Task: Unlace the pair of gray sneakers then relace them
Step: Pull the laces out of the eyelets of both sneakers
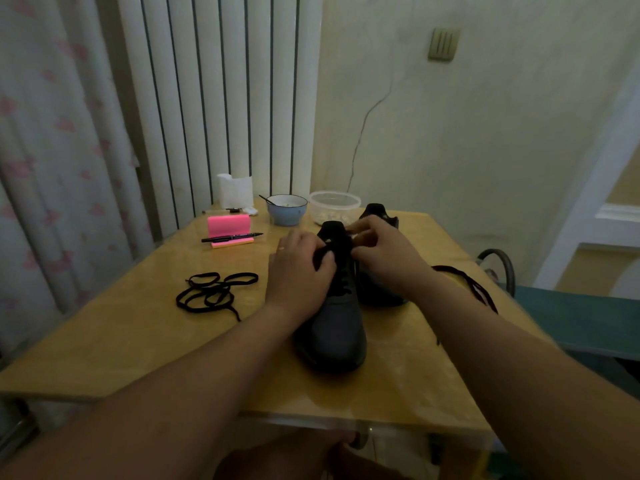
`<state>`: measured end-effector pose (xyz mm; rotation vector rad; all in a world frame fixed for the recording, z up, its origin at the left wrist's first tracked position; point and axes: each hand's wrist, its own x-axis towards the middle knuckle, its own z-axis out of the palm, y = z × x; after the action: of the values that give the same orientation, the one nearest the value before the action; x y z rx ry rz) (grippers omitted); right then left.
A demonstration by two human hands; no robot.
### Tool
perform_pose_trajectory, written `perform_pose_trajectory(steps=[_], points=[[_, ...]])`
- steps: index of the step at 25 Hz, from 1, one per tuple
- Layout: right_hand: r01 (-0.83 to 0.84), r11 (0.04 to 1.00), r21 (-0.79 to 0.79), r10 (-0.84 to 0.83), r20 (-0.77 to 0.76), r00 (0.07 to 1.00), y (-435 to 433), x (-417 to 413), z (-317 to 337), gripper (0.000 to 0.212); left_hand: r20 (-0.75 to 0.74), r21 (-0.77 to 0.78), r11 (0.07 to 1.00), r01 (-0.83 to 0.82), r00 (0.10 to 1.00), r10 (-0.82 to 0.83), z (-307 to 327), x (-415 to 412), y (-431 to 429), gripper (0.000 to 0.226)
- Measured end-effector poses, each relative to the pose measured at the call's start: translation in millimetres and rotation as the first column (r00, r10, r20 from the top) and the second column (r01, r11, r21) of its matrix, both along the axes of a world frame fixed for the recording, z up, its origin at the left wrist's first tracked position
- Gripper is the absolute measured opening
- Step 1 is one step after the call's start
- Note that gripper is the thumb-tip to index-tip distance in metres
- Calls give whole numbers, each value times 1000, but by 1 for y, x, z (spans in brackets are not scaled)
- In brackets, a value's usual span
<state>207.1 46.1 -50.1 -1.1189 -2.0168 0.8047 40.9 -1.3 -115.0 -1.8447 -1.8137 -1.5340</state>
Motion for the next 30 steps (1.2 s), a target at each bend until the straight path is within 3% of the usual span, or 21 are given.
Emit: perform_pose_trajectory(steps=[2,5,7,8,9,10,11,12,14,15,16,18,19,20,21,22,23,24,25,27,30], points=[[122,992,-36,-124,-57,991,-9,-1,-15,34,-95,-107,994,34,995,-44,20,2,-1,18],[216,976,6,-216,-17,976,-22,-11,-38,31,-59,-411,904,116,986,-154,55,2,-1,25],[232,973,-5,-232,-18,972,-25,-15,-48,31,209,-422,854,303,950,-234,67,-3,-5,28],[236,971,-22,-237,-19,971,-26,-17,-50,31,450,-315,844,433,852,-269,71,-8,-7,29],[239,970,-34,-240,-14,971,-25,-17,-53,31,689,-143,835,531,659,-301,72,-14,-9,31],[245,969,-32,-245,-8,970,-24,-17,-55,31,820,-14,824,566,479,-315,72,-20,-11,34],[250,968,-15,-250,-7,968,-24,-17,-57,30,865,27,821,570,398,-305,70,-27,-11,36],[260,965,11,-260,-6,966,-24,-18,-59,29,844,-69,826,560,474,-251,68,-35,-10,38],[283,957,67,-283,-5,959,-25,-20,-64,28,619,-395,777,489,767,-168,61,-47,-15,42],[288,954,85,-289,-2,957,-25,-20,-65,28,601,-404,768,497,777,-186,58,-52,-17,41],[292,952,93,-294,4,956,-25,-21,-66,28,687,-301,791,533,697,-208,55,-57,-18,37],[291,953,88,-293,14,956,-24,-20,-66,28,942,69,860,506,251,-224,49,-66,-24,39],[288,954,81,-290,17,957,-23,-20,-66,28,973,156,880,448,84,-215,43,-72,-24,43],[285,956,74,-288,23,957,-22,-19,-66,28,985,135,905,404,43,-166,37,-76,-23,44],[283,956,73,-286,32,958,-22,-18,-64,27,983,-26,926,376,178,-45,30,-81,-23,41],[282,956,80,-285,30,958,-22,-18,-61,25,884,-286,907,308,450,126,23,-82,-25,37],[292,950,113,-295,11,955,-20,-17,-54,22,636,-515,849,117,716,287,15,-82,-26,35],[308,934,184,-310,-17,951,-16,-17,-46,18,346,-556,819,-139,858,380,6,-79,-26,32],[314,910,273,-318,-29,948,-10,-19,-36,17,156,-417,857,-304,904,397,3,-71,-27,26],[215,884,415,-273,85,958,3,-24,-14,23,49,-194,950,-244,965,258,9,-39,-31,22],[-32,900,436,-207,491,846,17,-38,8,24,140,-407,912,-53,983,120,12,2,-16,37]])
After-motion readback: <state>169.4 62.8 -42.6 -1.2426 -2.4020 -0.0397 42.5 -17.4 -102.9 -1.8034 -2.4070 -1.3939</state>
